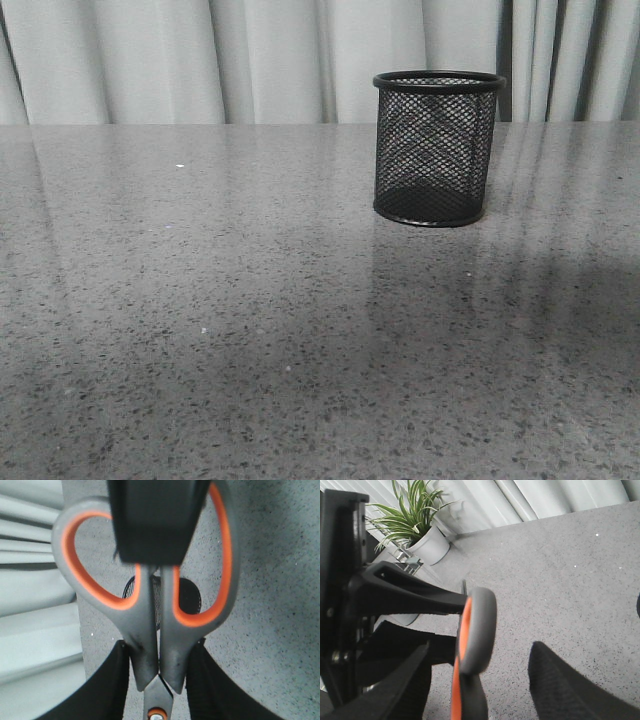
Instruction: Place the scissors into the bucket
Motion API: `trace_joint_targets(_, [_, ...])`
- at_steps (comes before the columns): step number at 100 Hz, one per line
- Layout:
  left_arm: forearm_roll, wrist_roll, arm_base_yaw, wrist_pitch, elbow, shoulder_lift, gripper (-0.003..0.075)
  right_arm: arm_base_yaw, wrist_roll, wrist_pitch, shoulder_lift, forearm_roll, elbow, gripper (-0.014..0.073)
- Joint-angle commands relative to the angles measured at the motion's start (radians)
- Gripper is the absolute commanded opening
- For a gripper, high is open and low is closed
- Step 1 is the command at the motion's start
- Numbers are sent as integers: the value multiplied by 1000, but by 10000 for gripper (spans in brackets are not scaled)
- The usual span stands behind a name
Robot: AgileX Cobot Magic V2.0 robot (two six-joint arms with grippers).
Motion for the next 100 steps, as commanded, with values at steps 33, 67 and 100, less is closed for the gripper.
trace_joint_targets(33, [21,-14,-15,-73,-46,-15,27,5,-59,-8,24,64,-32,62])
trace_joint_targets(67, [61,-107,-15,-57,-57,-27,534,5,-73,-27,24,56,-32,-71])
trace_joint_targets(100, [152,-487,184,-53,-91,-165,490,-5,25,-77,47,-287,-167,-50])
